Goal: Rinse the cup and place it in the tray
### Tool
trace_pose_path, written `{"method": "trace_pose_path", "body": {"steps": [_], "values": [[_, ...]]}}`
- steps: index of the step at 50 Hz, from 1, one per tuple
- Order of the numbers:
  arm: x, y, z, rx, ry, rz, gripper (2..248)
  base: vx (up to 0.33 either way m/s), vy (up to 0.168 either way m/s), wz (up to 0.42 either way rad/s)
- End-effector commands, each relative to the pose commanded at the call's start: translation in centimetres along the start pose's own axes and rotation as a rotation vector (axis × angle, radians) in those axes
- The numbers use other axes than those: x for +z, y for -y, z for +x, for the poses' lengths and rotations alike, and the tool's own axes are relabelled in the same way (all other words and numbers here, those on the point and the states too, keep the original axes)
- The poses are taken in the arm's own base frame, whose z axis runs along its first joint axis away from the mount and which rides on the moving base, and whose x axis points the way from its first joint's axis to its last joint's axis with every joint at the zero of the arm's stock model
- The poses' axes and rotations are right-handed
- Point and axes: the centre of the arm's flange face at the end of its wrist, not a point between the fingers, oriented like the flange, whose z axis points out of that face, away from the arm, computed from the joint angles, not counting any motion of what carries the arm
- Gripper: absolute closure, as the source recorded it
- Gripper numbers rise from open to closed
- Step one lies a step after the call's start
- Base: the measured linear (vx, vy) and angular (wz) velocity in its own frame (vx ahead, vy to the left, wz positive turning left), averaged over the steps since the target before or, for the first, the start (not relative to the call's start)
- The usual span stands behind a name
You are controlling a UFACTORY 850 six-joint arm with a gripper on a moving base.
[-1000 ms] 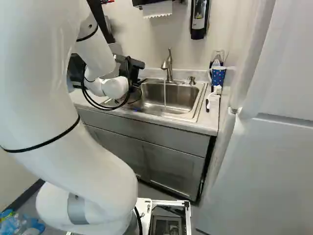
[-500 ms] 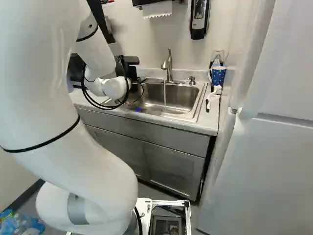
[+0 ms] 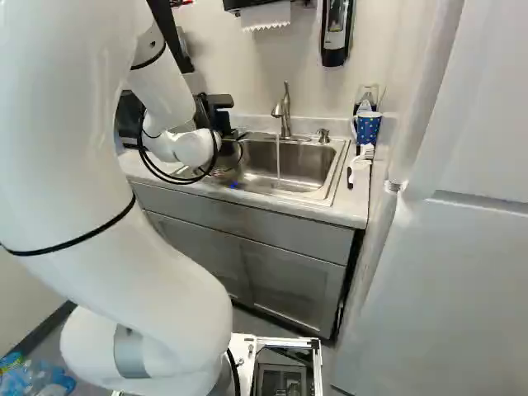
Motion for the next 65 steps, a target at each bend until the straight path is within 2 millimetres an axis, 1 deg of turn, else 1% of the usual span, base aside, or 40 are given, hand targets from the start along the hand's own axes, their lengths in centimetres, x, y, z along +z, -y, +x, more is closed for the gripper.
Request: {"method": "trace_pose_path", "body": {"steps": [18,65], "values": [[3.3,1.2,2.2,-0.004,-0.038,0.023,125,0.0,0.0,0.0],[13.3,4.8,3.1,-0.011,-0.07,0.077,125,0.0,0.0,0.0]]}}
